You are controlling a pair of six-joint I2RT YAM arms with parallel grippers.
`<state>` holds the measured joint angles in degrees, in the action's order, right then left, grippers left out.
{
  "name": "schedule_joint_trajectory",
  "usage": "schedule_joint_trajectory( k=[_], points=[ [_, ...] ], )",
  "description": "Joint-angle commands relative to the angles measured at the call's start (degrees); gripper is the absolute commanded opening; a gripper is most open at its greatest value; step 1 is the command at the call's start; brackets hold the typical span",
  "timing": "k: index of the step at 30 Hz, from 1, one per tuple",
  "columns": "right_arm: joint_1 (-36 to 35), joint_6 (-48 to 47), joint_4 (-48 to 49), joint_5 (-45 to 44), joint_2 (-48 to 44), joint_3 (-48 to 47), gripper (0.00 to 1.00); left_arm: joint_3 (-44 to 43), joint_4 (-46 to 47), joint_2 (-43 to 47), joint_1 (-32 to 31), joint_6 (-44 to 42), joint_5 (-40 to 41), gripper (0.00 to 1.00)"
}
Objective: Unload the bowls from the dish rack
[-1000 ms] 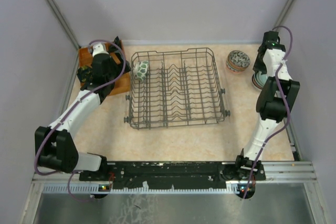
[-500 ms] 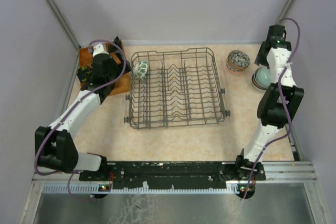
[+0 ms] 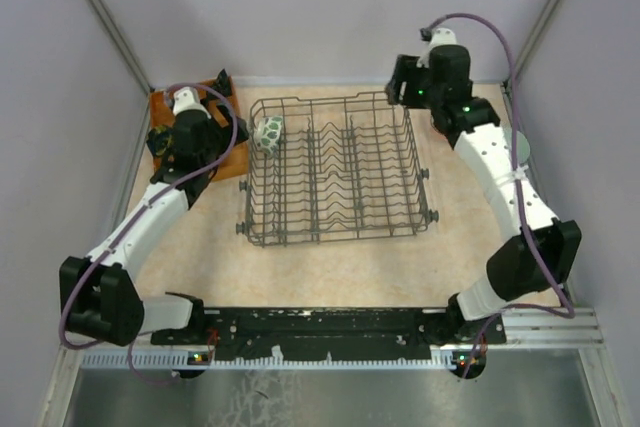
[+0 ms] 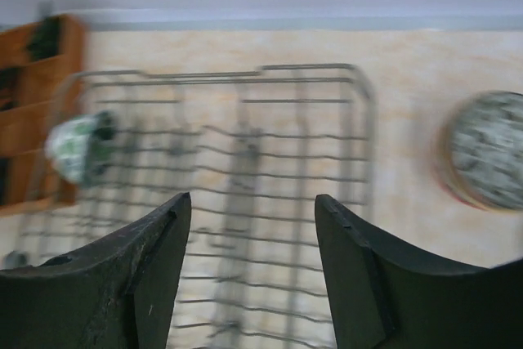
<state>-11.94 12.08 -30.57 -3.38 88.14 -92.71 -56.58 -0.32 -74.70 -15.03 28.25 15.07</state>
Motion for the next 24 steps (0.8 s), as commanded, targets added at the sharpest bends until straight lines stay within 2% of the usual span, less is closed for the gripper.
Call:
schedule_joint_trajectory(
  k=[1,4,8,16,24],
  points=[
    [-4.98,11.17,24.32,17.47,-0.56,8.39,0.63,3.45,2.18,3.43,-0.27,-1.16,3.31,0.99],
    [-6.85,18.81,35.37,25.64,3.66,11.32,0.63,4.46,1.9,4.55,-0.26,-1.99,4.31,0.99],
    [-10.28,23.06,41.2,30.69,13.73,8.31,0.63,5.46,1.72,6.19,-0.14,-2.96,5.65,0.99],
    [-16.27,28.29,47.49,31.32,26.26,2.01,0.63,6.23,1.53,7.84,-0.18,-3.72,7.28,0.99],
    [-17.97,34.13,55.29,32.98,34.51,-0.21,0.62,6.42,1.44,8.82,-0.18,-3.8,7.43,0.99]
  ],
)
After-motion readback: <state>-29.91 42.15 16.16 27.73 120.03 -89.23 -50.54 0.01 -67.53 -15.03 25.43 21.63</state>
